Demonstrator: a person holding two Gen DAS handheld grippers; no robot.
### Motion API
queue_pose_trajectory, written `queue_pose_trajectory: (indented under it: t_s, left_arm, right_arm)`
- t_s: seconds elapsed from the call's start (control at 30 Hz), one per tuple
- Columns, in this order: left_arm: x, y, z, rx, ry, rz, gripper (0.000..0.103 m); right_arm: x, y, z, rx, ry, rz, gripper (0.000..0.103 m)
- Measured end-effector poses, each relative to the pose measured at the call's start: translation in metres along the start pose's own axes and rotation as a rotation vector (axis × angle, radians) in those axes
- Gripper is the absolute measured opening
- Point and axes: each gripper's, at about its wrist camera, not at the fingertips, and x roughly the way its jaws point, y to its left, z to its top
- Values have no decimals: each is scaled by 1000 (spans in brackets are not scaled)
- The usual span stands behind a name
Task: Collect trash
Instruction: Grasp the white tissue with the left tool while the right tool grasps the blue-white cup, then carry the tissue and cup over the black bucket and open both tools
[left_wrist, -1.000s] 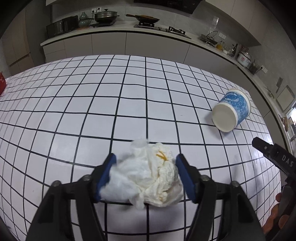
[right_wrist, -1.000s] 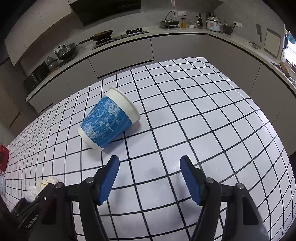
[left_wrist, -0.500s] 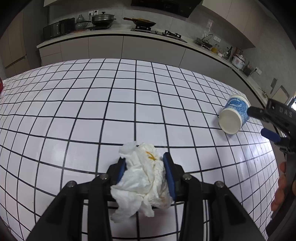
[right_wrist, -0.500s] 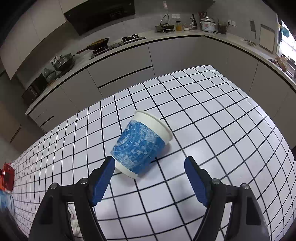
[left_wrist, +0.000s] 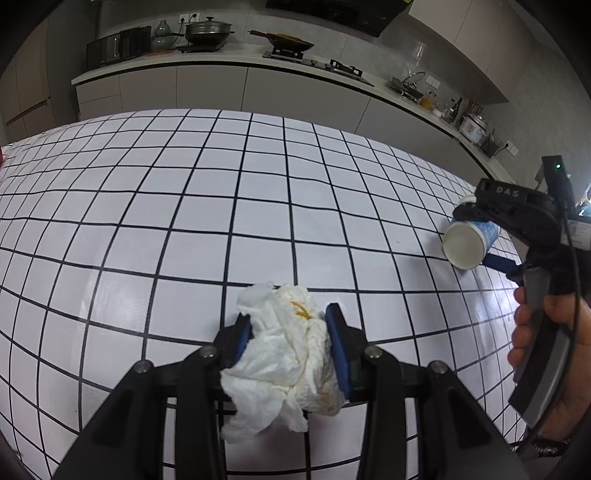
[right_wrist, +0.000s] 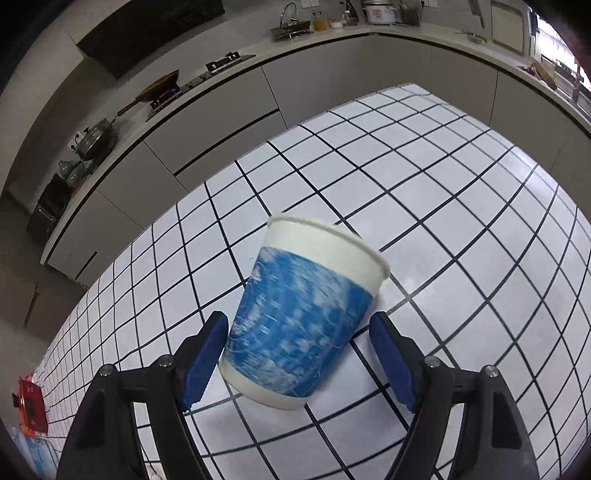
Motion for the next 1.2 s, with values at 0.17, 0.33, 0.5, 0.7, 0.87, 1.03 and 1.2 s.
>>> queue_pose_trajectory:
  t_s: [0.17, 0.33, 0.5, 0.7, 0.87, 1.03, 1.2]
  left_arm:
    - [0, 2, 0, 5, 6, -4, 40]
    - [0, 0, 1, 23, 7, 6, 40]
    - [1, -5, 1, 38, 8, 23, 40]
    - [3, -10, 2, 48, 8, 40, 40]
    - [5, -16, 2, 53, 7, 49, 40]
    - [8, -19, 3, 56, 8, 55, 40]
    - [10, -22, 3, 60, 10, 59, 41]
  right_arm:
    - [11, -5, 0, -1, 23, 6, 69]
    - [5, -8, -5, -82, -1, -12, 58]
    - [-2, -11, -14, -136, -12, 1, 58]
    - [-19, -20, -32, -183, -28, 5, 58]
    - [-31, -28, -45, -214, -29, 17, 58]
    - [-39, -34, -56, -249, -23, 16, 58]
    - [-35, -42, -60, -239, 4, 29, 58]
